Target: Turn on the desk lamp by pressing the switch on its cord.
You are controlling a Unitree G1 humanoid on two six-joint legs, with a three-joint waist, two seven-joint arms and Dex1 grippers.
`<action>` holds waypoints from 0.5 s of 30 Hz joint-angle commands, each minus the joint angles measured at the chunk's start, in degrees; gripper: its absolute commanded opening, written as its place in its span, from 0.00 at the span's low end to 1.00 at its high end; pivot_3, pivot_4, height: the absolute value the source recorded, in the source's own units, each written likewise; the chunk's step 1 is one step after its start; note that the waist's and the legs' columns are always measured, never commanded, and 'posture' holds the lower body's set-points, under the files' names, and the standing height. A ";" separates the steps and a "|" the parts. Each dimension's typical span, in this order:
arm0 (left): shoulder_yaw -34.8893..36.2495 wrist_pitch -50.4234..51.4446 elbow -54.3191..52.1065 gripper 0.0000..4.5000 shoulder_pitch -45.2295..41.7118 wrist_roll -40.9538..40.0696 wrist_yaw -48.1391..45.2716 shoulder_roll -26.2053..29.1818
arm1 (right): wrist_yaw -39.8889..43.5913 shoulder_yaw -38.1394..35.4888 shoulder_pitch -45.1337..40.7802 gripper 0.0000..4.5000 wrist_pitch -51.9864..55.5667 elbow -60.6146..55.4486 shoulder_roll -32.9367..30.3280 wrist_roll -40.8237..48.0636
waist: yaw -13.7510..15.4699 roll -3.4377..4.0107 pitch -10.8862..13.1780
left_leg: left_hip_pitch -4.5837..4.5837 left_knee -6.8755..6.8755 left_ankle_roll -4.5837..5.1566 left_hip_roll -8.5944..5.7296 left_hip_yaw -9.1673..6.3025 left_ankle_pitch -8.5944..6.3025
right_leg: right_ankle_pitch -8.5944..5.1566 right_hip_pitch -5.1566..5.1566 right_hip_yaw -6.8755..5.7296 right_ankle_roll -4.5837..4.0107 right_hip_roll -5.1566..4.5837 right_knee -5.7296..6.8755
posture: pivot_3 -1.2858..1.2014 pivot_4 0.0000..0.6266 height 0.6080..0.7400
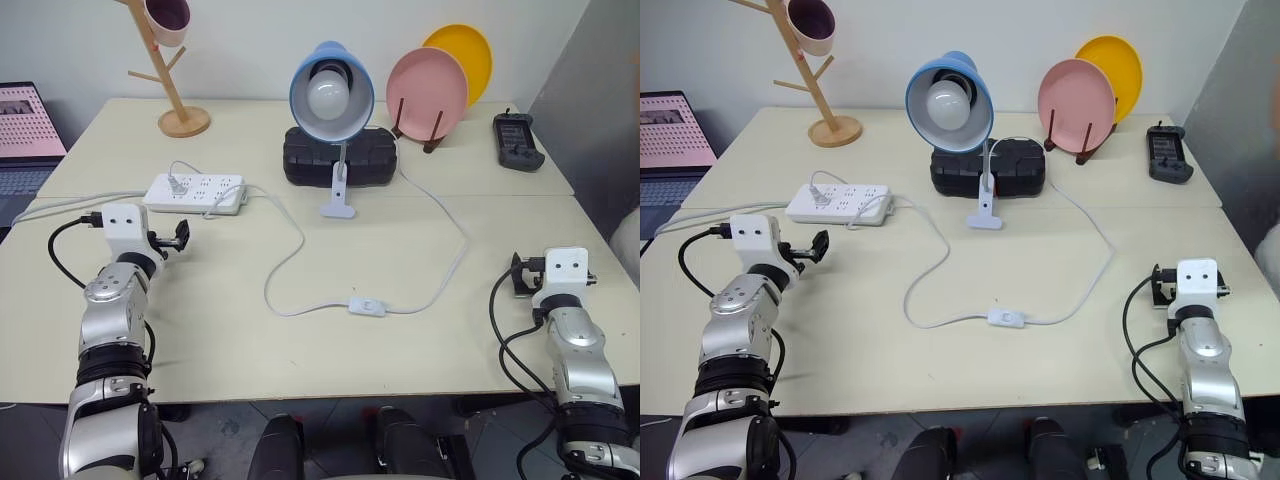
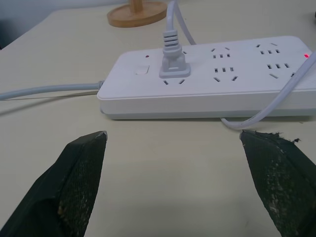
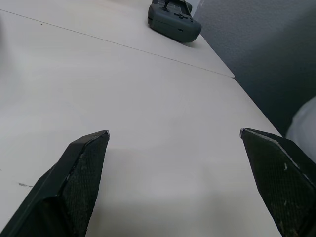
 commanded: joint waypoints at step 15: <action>0.15 2.36 -8.18 1.00 1.89 -1.39 -4.24 2.80 | 12.54 1.77 -0.04 0.99 2.91 -7.90 -5.92 3.72 | -0.11 0.00 0.01 | 0.01 0.00 0.00 0.01 0.02 0.00 | -0.01 0.00 0.01 0.02 0.00 0.00 | 0.52 0.24 1.00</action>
